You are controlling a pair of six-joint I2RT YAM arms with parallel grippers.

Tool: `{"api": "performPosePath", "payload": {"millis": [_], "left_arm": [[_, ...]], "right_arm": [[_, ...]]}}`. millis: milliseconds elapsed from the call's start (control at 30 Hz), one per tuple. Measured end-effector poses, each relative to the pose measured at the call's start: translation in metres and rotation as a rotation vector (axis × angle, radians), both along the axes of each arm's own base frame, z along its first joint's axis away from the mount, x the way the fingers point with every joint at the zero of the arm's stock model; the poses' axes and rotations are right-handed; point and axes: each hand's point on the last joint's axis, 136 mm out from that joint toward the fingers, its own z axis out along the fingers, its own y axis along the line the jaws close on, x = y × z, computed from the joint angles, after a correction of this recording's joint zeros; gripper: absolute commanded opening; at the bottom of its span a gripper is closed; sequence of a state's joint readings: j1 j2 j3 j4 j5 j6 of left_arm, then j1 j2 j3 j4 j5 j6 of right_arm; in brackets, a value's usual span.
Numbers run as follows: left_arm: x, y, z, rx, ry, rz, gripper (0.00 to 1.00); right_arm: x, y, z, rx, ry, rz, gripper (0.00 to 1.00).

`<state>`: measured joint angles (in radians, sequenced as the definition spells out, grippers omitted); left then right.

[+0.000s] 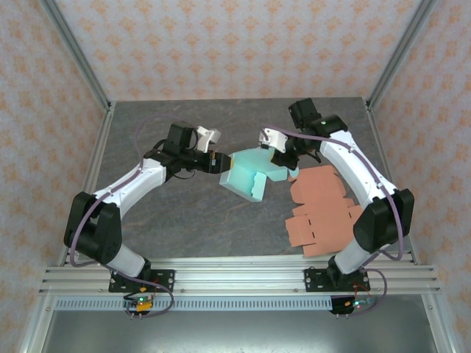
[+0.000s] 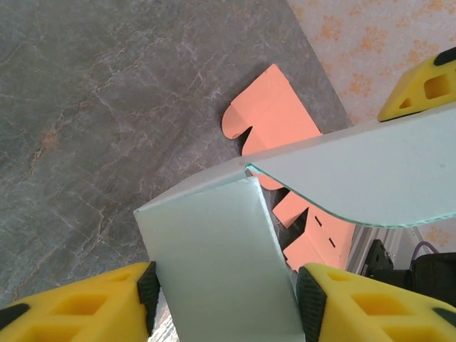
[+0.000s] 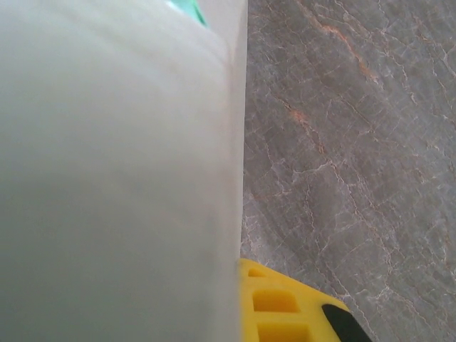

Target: Fold the paper box

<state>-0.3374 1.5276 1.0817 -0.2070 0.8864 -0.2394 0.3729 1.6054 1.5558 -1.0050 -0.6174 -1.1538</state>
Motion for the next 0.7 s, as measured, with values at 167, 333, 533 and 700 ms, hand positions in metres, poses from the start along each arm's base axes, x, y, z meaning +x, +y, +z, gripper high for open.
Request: {"api": "performPosePath", "payload": {"millis": [167, 333, 533, 700], "left_arm": [[-0.001, -0.002, 0.001, -0.014, 0.015, 0.005, 0.65], [0.000, -0.001, -0.001, -0.020, 0.041, 0.024, 0.44], [0.003, -0.002, -0.005, -0.021, 0.053, 0.036, 0.33], [0.007, -0.008, 0.002, -0.057, 0.052, 0.054, 0.31]], "right_arm": [[-0.001, 0.006, 0.004, 0.038, 0.002, 0.016, 0.00], [-0.002, 0.006, 0.003, 0.054, 0.004, 0.018, 0.00], [-0.003, 0.005, 0.000, 0.067, 0.017, -0.018, 0.19], [0.010, 0.011, 0.013, 0.199, -0.014, -0.125, 0.48]]}}
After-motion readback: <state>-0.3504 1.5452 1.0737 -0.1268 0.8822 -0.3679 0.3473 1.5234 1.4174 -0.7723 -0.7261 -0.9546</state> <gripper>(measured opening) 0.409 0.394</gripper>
